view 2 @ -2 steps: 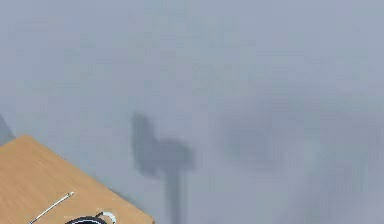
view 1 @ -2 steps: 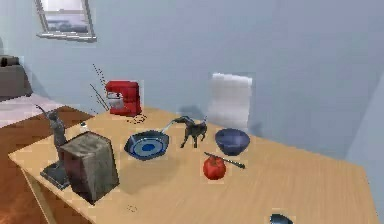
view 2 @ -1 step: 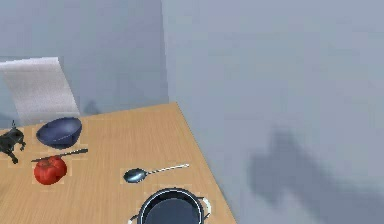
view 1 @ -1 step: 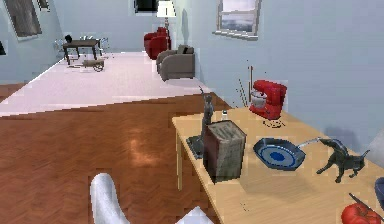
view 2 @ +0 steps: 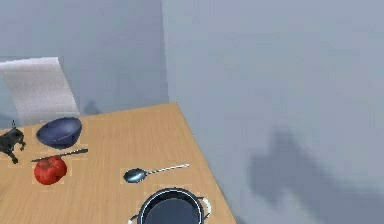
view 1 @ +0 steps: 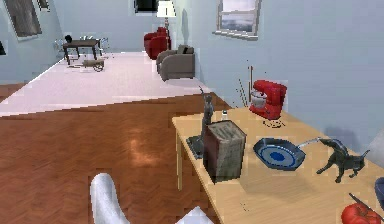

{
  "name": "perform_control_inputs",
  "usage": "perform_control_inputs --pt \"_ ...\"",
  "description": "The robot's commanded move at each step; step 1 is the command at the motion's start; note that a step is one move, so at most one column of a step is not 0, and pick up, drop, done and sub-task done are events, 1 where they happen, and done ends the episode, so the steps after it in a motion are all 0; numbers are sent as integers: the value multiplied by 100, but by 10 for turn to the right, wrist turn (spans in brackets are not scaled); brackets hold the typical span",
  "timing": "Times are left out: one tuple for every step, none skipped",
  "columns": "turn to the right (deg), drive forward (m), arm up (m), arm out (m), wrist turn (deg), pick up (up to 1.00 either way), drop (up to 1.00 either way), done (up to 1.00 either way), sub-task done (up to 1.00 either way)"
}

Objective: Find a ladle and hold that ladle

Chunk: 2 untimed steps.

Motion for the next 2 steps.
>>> perform_control_inputs --pt "0 0 36 0 0 0 0 0 0" --pt "0 0 0 34 0 0 0 0 0"
